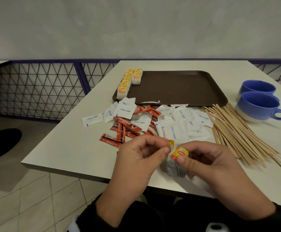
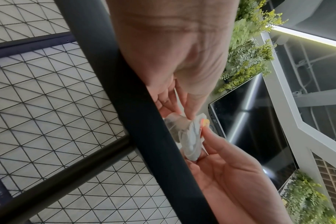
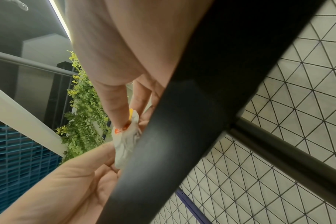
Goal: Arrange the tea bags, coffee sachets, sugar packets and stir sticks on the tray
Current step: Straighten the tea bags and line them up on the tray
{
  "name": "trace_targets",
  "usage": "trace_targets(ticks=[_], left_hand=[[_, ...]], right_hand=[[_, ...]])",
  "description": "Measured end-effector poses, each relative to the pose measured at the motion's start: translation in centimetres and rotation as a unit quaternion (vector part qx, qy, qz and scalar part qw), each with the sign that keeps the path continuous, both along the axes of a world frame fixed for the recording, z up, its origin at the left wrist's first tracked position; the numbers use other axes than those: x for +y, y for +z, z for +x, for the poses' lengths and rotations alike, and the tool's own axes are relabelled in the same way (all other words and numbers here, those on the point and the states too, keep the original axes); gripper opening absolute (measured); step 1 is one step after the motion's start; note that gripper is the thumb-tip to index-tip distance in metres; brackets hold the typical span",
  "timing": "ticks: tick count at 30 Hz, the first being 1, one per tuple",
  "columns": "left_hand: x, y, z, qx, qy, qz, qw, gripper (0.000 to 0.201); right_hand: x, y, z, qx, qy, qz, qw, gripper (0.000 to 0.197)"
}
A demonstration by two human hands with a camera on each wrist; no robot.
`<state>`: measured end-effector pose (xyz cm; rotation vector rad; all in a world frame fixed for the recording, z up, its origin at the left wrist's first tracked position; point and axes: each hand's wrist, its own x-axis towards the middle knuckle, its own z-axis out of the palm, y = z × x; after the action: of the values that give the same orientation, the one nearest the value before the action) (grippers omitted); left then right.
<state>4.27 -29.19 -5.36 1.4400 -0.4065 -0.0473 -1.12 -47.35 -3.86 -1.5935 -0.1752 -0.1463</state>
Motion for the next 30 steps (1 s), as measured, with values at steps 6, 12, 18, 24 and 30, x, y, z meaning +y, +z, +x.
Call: trace_targets(ticks=[6,12,18,24,30], left_hand=[[-0.18,0.02,-0.13,-0.036,0.001,0.080,0.996,0.018],[-0.21,0.15,-0.05,-0.040,-0.005,0.064,0.997,0.028],[0.08,0.07,0.00,-0.034,-0.019,0.061,0.997,0.024],[0.10,0.63,0.00,-0.007,-0.024,0.055,0.998,0.023],[0.21,0.61,0.30,0.016,0.000,0.011,1.000,0.026]], right_hand=[[0.04,-0.26,-0.07,-0.010,0.008,-0.003,1.000,0.015],[0.16,-0.42,-0.11,-0.030,0.014,0.005,0.999,0.017],[0.33,-0.35,-0.16,-0.034,0.019,0.007,0.999,0.020],[0.43,-0.41,-0.23,-0.025,0.001,-0.020,0.999,0.016],[0.49,-0.61,-0.18,-0.023,-0.044,0.032,0.998,0.021]])
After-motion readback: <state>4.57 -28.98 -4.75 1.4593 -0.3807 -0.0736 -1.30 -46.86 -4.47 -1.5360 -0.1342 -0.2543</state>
